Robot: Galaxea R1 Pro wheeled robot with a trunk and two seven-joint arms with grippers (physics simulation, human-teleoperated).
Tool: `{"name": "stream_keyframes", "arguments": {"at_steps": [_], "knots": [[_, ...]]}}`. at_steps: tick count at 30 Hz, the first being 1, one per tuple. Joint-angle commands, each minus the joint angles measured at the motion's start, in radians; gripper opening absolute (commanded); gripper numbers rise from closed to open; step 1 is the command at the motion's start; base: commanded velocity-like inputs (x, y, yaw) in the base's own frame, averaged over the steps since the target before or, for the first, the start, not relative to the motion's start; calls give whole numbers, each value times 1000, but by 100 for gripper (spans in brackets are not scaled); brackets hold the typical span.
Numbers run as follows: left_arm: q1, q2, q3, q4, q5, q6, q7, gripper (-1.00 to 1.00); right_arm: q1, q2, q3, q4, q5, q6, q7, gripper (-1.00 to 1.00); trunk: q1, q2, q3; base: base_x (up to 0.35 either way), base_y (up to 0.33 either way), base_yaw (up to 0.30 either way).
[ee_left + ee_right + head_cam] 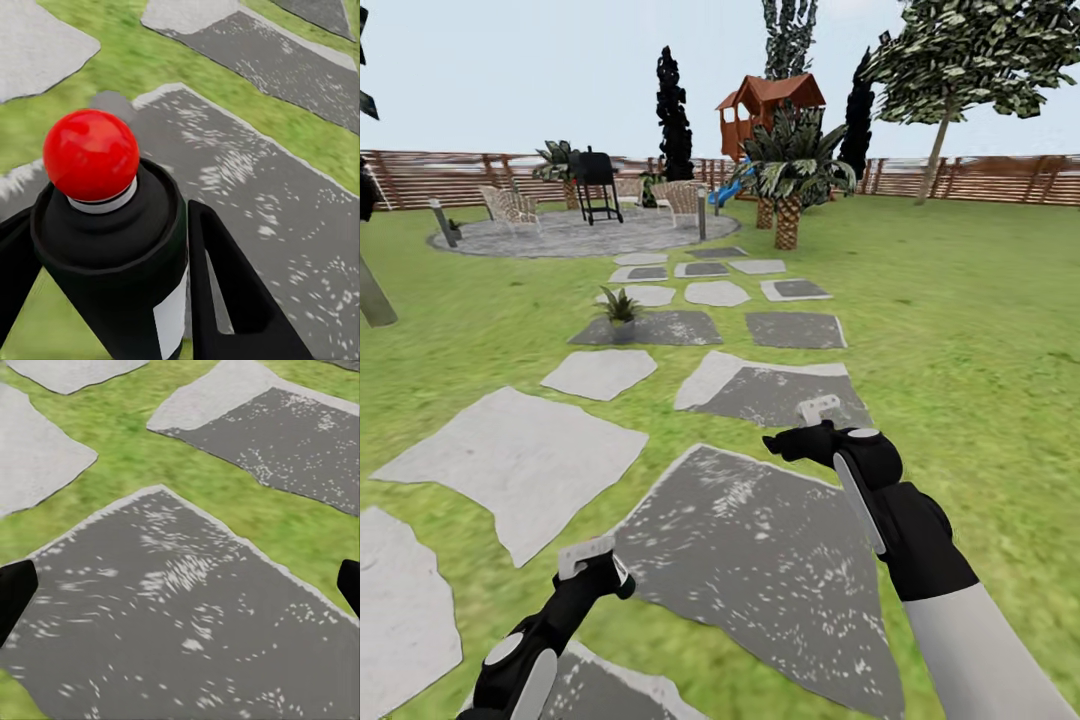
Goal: Pick up the pesticide atomizer in the garden and spray insectifuge to fully cover both potted plants in the garden.
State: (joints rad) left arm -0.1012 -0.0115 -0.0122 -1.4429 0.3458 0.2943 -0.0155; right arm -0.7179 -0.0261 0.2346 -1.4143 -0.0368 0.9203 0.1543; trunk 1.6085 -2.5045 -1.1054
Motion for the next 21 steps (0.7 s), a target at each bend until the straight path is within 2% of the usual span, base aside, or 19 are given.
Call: {"name": "stream_keyframes", "arguments": {"at_steps": [1,10,19,21], "knots": [[0,0,0,1,0,0,0,-100,0,0,0,0,0,0,0,100,0,0,3,0,0,266],[0,-3,-1,2,-7,-9,9,-100,0,0,0,1,0,-1,0,100,-4,2,33,0,0,242],[0,-3,2,2,-2,-5,9,-100,0,0,4,4,6,1,1,100,-8,5,68,0,0,14],[0,-4,1,2,-3,-7,11,-100,0,0,4,5,6,2,1,100,-16,19,74,0,0,0]]}}
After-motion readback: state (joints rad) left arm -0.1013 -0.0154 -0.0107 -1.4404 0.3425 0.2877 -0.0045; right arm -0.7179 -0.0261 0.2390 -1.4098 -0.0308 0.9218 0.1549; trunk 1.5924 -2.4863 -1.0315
